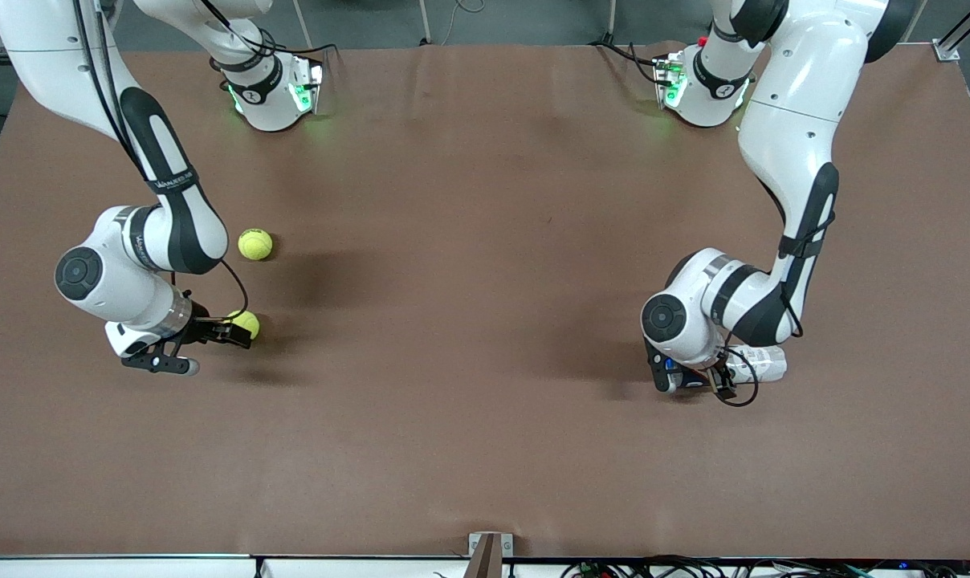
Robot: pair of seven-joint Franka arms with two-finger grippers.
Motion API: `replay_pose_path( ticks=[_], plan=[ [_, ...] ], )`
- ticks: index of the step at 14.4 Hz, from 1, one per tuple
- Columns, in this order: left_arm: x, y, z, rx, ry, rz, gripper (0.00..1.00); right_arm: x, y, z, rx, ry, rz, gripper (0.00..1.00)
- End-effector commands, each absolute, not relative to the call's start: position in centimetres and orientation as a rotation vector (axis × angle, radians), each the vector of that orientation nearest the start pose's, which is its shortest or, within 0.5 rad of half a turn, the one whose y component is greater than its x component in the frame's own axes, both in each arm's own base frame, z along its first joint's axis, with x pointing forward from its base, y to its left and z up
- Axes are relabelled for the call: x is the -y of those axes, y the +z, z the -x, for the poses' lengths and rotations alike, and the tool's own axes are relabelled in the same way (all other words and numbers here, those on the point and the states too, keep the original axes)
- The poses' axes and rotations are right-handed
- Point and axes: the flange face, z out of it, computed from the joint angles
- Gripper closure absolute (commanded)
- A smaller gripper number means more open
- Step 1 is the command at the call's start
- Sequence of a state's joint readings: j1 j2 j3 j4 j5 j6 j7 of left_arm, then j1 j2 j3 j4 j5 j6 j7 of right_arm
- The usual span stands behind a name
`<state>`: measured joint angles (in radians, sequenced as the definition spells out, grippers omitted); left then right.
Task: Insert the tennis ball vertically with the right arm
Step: 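Lift the ball with the right gripper while the left gripper brings the tube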
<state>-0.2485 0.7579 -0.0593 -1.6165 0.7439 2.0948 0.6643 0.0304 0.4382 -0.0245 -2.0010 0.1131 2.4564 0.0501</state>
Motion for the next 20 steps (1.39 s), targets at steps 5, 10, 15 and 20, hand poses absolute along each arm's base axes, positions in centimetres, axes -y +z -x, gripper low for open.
replay_pose_path(
  ticks=[5,10,15,20],
  plan=[
    [15.5,15.9,-64.4,-1.766,0.404,1.969,0.13,-0.9,21.4,-58.4,-0.181,-0.049,3.101,0.00],
    [15.4,15.8,-64.5,-1.778,0.374,1.971,0.30,-1.8,20.7,-57.7,-0.161,-0.049,3.108,0.00],
    [16.3,17.1,-65.0,-1.784,0.339,1.966,0.44,-1.1,20.4,-57.6,-0.104,-0.078,3.160,0.00],
    [20.5,24.7,-66.7,-1.820,0.144,1.998,0.42,-1.3,19.5,-56.8,-0.095,-0.093,3.161,0.00]
  ],
)
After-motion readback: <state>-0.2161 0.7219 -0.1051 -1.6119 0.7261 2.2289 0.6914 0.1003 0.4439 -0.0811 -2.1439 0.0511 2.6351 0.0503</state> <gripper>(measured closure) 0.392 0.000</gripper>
